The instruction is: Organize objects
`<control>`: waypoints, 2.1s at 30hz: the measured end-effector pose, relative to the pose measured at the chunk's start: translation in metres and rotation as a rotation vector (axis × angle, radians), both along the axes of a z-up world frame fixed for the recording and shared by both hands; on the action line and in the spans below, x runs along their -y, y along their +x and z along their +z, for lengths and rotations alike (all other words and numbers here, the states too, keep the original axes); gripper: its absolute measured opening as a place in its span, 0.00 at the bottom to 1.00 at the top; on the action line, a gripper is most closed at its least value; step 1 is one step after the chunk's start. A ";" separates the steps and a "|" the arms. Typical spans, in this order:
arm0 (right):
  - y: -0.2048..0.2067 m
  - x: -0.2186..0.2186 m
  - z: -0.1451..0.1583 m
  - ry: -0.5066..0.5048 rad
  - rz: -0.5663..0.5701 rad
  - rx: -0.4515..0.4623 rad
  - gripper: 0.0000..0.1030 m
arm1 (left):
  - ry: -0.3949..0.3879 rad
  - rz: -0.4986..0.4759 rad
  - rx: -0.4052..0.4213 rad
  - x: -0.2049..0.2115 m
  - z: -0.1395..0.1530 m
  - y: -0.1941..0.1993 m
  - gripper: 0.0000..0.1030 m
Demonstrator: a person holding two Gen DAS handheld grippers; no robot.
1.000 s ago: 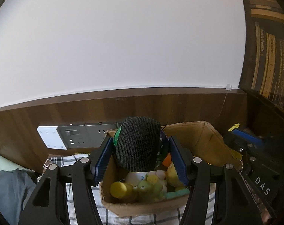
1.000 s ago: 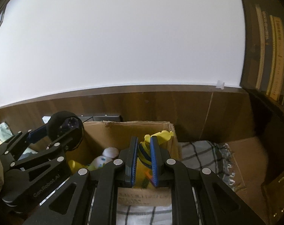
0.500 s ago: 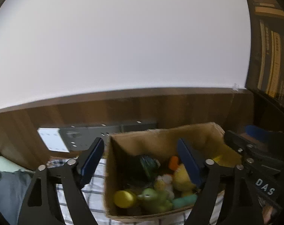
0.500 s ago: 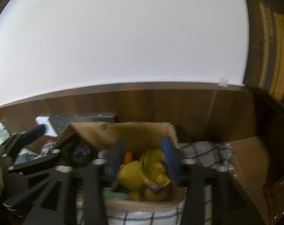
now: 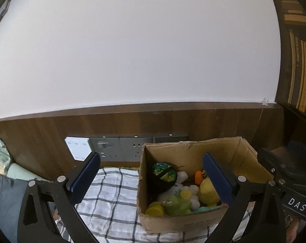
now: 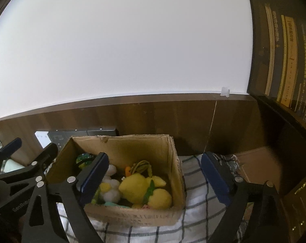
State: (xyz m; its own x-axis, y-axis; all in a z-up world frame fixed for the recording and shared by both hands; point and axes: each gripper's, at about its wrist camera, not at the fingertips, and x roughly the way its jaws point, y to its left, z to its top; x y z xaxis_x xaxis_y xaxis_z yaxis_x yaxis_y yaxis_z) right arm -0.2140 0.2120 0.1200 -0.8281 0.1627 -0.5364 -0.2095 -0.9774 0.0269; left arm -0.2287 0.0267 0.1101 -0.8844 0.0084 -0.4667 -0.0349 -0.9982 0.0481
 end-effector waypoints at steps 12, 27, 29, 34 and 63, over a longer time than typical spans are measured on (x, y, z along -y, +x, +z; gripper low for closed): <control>0.040 0.007 0.008 0.016 -0.006 -0.019 0.93 | -0.036 0.013 -0.064 0.009 0.016 0.055 1.00; 0.098 0.011 0.002 0.019 -0.031 -0.022 0.95 | -0.023 0.031 -0.058 0.016 0.009 0.108 1.00; 0.107 0.014 0.000 0.015 -0.029 -0.024 0.95 | -0.020 0.032 -0.053 0.018 0.006 0.116 1.00; 0.126 0.022 -0.007 0.020 -0.018 -0.024 0.96 | -0.006 0.036 -0.043 0.024 -0.001 0.134 1.00; 0.188 0.035 -0.074 -0.028 -0.029 0.086 0.97 | 0.010 0.016 0.093 0.036 -0.062 0.192 1.00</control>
State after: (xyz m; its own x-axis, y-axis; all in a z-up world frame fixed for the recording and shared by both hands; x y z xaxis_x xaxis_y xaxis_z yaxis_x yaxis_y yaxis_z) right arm -0.0265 0.1766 0.0458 -0.7738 0.1696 -0.6103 -0.2402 -0.9701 0.0350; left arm -0.0366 -0.0094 0.0484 -0.8373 -0.0004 -0.5468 -0.0228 -0.9991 0.0355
